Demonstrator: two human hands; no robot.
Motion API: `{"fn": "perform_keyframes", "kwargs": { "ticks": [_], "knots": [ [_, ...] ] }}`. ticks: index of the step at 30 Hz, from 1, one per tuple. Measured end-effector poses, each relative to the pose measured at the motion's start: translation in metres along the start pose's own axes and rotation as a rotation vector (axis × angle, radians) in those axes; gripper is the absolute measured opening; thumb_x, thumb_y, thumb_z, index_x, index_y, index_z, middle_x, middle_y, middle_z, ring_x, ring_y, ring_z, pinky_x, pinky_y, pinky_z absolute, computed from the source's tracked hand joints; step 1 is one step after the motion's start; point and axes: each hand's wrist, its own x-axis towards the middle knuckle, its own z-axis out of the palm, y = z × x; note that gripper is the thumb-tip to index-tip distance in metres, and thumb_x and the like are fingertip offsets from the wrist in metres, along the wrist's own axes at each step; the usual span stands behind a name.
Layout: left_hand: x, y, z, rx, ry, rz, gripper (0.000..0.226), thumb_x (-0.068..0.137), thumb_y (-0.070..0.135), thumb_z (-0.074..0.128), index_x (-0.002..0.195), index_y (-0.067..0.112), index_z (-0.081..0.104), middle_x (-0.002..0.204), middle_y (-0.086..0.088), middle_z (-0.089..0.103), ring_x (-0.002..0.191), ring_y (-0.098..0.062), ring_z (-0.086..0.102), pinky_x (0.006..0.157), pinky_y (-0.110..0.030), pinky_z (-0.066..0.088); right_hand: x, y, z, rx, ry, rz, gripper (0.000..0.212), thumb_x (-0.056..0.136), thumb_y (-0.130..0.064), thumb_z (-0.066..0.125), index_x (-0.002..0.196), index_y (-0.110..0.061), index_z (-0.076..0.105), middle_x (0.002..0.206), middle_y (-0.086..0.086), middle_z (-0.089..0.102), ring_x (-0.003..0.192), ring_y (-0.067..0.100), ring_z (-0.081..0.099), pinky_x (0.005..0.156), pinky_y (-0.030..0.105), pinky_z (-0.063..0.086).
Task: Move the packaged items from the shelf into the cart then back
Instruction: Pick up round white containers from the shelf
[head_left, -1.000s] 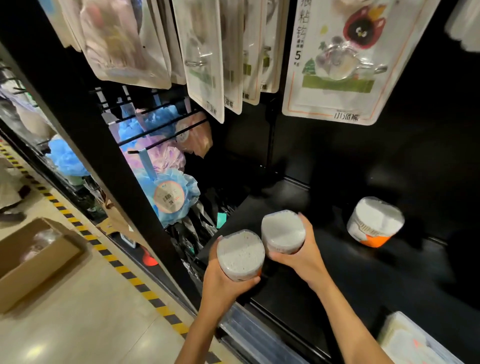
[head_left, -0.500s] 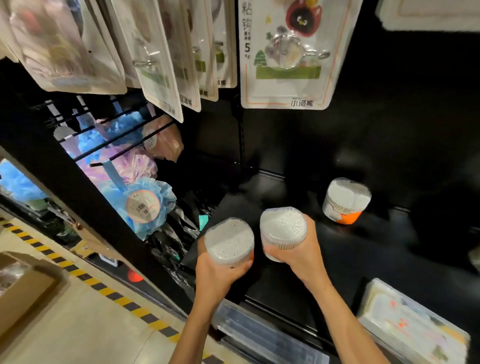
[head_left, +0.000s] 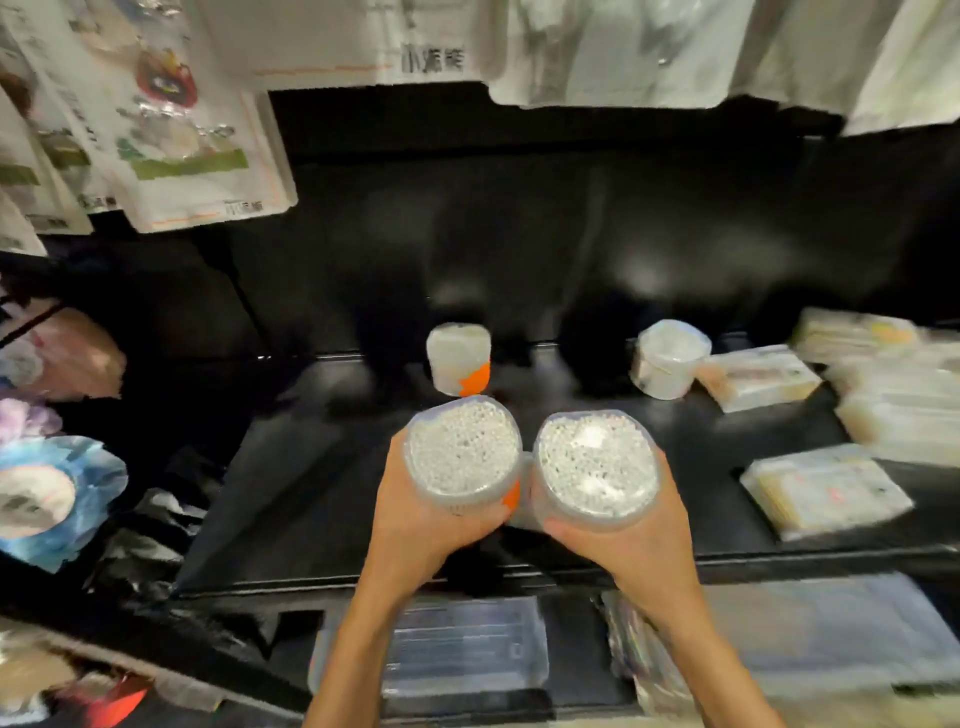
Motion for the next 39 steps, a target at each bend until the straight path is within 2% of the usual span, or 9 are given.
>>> {"fn": "perform_keyframes", "kwargs": {
  "ticks": [3, 5, 7, 12, 18, 22, 27, 34, 39],
  "knots": [
    [-0.019, 0.018, 0.056, -0.109, -0.142, 0.013, 0.071, 0.056, -0.005, 0.087, 0.114, 0.022, 0.06, 0.112, 0.007, 0.068, 0.108, -0.01, 0.063, 0.09, -0.022, 0.048, -0.045, 0.001, -0.065, -0.018, 0.153, 0.037, 0.103, 0.043, -0.026, 0.097, 0.132, -0.031, 0.046, 0.125, -0.018, 0.058, 0.117, -0.007, 0.052, 0.094, 0.015, 0.045],
    [-0.042, 0.034, 0.099, -0.159, -0.235, 0.014, 0.075, 0.052, -0.008, 0.088, 0.113, 0.023, 0.057, 0.113, 0.023, 0.064, 0.108, 0.001, 0.06, 0.09, -0.015, 0.046, -0.079, 0.003, -0.109, -0.04, 0.258, 0.05, 0.1, 0.042, -0.022, 0.096, 0.127, -0.033, 0.044, 0.119, -0.025, 0.054, 0.108, -0.022, 0.048, 0.084, 0.0, 0.04],
    [-0.067, 0.044, 0.14, -0.185, -0.339, 0.013, 0.08, 0.05, -0.009, 0.088, 0.114, 0.024, 0.053, 0.111, 0.032, 0.061, 0.106, 0.01, 0.057, 0.086, -0.007, 0.043, -0.116, 0.005, -0.152, -0.072, 0.355, 0.073, 0.102, 0.039, -0.036, 0.095, 0.127, -0.033, 0.044, 0.122, -0.022, 0.053, 0.111, -0.018, 0.048, 0.083, -0.001, 0.038],
    [-0.128, 0.064, 0.24, -0.21, -0.609, -0.027, 0.096, 0.048, 0.013, 0.095, 0.131, 0.02, 0.045, 0.128, 0.01, 0.057, 0.12, 0.001, 0.052, 0.097, -0.017, 0.045, -0.212, 0.008, -0.244, -0.126, 0.598, 0.093, 0.104, 0.041, -0.042, 0.091, 0.132, -0.017, 0.047, 0.127, -0.012, 0.056, 0.111, -0.016, 0.05, 0.084, -0.002, 0.037],
    [-0.179, 0.103, 0.33, -0.235, -0.822, 0.061, 0.092, 0.052, 0.006, 0.092, 0.121, 0.03, 0.037, 0.12, 0.027, 0.042, 0.103, 0.031, 0.039, 0.08, 0.005, 0.032, -0.29, 0.011, -0.322, -0.203, 0.892, 0.137, 0.1, 0.042, -0.03, 0.094, 0.129, -0.015, 0.046, 0.124, -0.011, 0.054, 0.109, -0.019, 0.047, 0.086, -0.002, 0.036],
    [-0.191, 0.123, 0.388, -0.251, -0.95, 0.093, 0.091, 0.05, 0.005, 0.093, 0.121, 0.029, 0.041, 0.125, 0.017, 0.05, 0.112, 0.013, 0.048, 0.086, 0.0, 0.036, -0.317, 0.015, -0.36, -0.218, 1.046, 0.156, 0.093, 0.047, 0.004, 0.089, 0.125, -0.014, 0.043, 0.116, -0.019, 0.049, 0.102, -0.028, 0.045, 0.081, -0.006, 0.034],
    [-0.192, 0.136, 0.468, -0.276, -1.133, 0.154, 0.092, 0.053, 0.012, 0.093, 0.131, 0.011, 0.045, 0.129, 0.002, 0.057, 0.122, -0.011, 0.053, 0.099, -0.025, 0.046, -0.331, 0.032, -0.413, -0.25, 1.187, 0.212, 0.092, 0.047, 0.005, 0.089, 0.124, -0.019, 0.043, 0.115, -0.021, 0.049, 0.102, -0.028, 0.045, 0.08, -0.007, 0.032],
    [-0.189, 0.155, 0.602, -0.308, -1.285, 0.189, 0.095, 0.051, 0.024, 0.093, 0.131, 0.014, 0.044, 0.131, 0.004, 0.054, 0.124, -0.009, 0.05, 0.103, -0.028, 0.043, -0.325, 0.06, -0.503, -0.255, 1.373, 0.283, 0.106, 0.036, -0.043, 0.089, 0.128, -0.022, 0.042, 0.121, -0.017, 0.051, 0.109, -0.023, 0.043, 0.087, -0.005, 0.032],
    [-0.185, 0.177, 0.688, -0.355, -1.379, 0.275, 0.088, 0.051, 0.006, 0.093, 0.125, 0.025, 0.049, 0.123, 0.018, 0.059, 0.118, 0.002, 0.052, 0.097, -0.017, 0.045, -0.321, 0.079, -0.567, -0.253, 1.46, 0.293, 0.106, 0.036, -0.045, 0.085, 0.131, -0.019, 0.044, 0.125, -0.008, 0.055, 0.115, -0.009, 0.049, 0.091, 0.002, 0.037]
  ]
}}
